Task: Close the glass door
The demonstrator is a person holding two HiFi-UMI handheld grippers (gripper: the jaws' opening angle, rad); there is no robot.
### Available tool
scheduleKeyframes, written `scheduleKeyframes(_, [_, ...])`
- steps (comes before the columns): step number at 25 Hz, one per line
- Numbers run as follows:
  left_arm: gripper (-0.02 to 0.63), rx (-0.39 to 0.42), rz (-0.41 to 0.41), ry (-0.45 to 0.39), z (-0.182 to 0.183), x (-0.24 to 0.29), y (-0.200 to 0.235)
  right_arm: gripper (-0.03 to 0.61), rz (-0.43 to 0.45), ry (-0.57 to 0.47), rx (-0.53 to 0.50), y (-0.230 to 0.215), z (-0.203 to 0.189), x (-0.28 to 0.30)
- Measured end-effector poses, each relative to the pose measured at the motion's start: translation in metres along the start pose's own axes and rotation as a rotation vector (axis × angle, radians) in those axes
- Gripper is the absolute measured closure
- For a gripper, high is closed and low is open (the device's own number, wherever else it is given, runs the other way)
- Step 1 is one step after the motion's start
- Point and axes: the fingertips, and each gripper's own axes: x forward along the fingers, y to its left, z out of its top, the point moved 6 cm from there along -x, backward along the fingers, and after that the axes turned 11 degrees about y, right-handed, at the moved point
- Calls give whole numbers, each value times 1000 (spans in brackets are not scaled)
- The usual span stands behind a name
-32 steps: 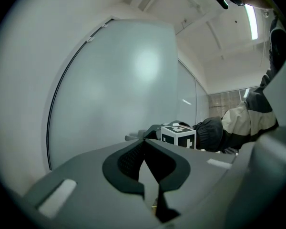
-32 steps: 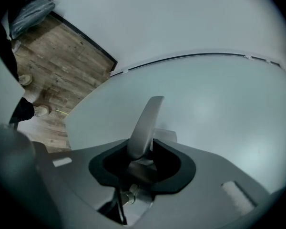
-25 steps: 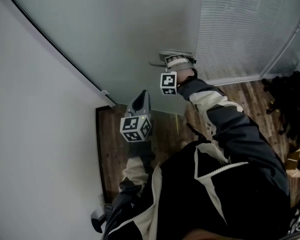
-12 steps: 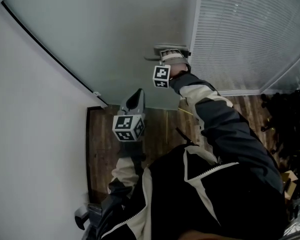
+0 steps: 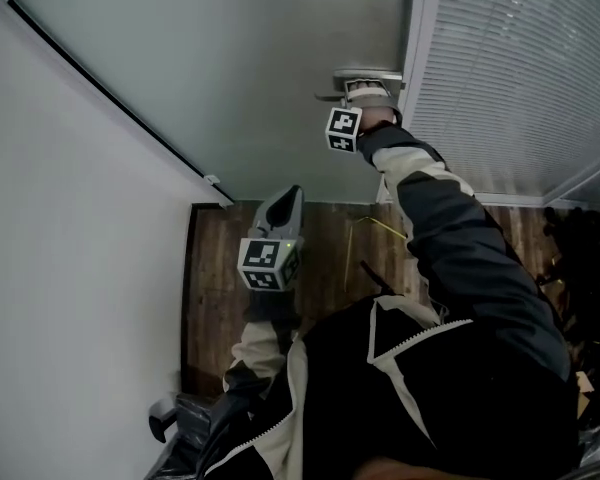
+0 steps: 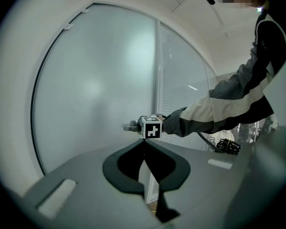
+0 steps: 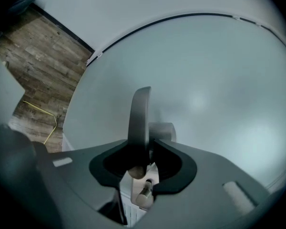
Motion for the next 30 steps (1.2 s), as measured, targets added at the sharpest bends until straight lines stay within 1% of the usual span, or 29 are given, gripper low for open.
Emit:
scheduleKeyframes(3, [609,6,20,8,6,8,7,456,-13,-4,21,-13,1,19])
scheduleKeyframes(6, [609,-10,30,11,5,9,11,457,-21,-8,18,-16,1,30])
scheduleKeyframes(9, [609,-2,41,18,1,9,15,457,-23,-12,21,-17,3,33])
scheduleKeyframes(13, [609,-5,41,25,1,12,20,462,-48,-32,36,-17,4,32])
scheduleKeyframes(20, [609,-27,41,22,5,4,19,456,-33,-20,20,-17,2,33])
scheduleKeyframes(22, [609,-28,46,20,2,1,22,453,4,-17,21,-16,1,35])
scheduleKeyframes(23, [609,-30,50,20,1,-1,24,440,35,-22,38,-16,2,35])
scheduleKeyframes(25, [609,-30,56,12,1,-6,31,380,82,-42,100,-19,1,30])
scheduleKeyframes(26, [609,-32,59,5,1,-8,36,376,95,-61,142,-22,1,22])
scheduleKeyframes(27, [609,-35,61,-3,2,-9,41,364,111,-92,200,-26,0,12])
scheduleKeyframes(28, [609,-39,60,-10,4,-10,46,364,138,-132,280,-31,-2,-2])
scheduleKeyframes(30, [609,-48,49,-23,11,-9,53,365,223,-233,479,-38,-7,-36])
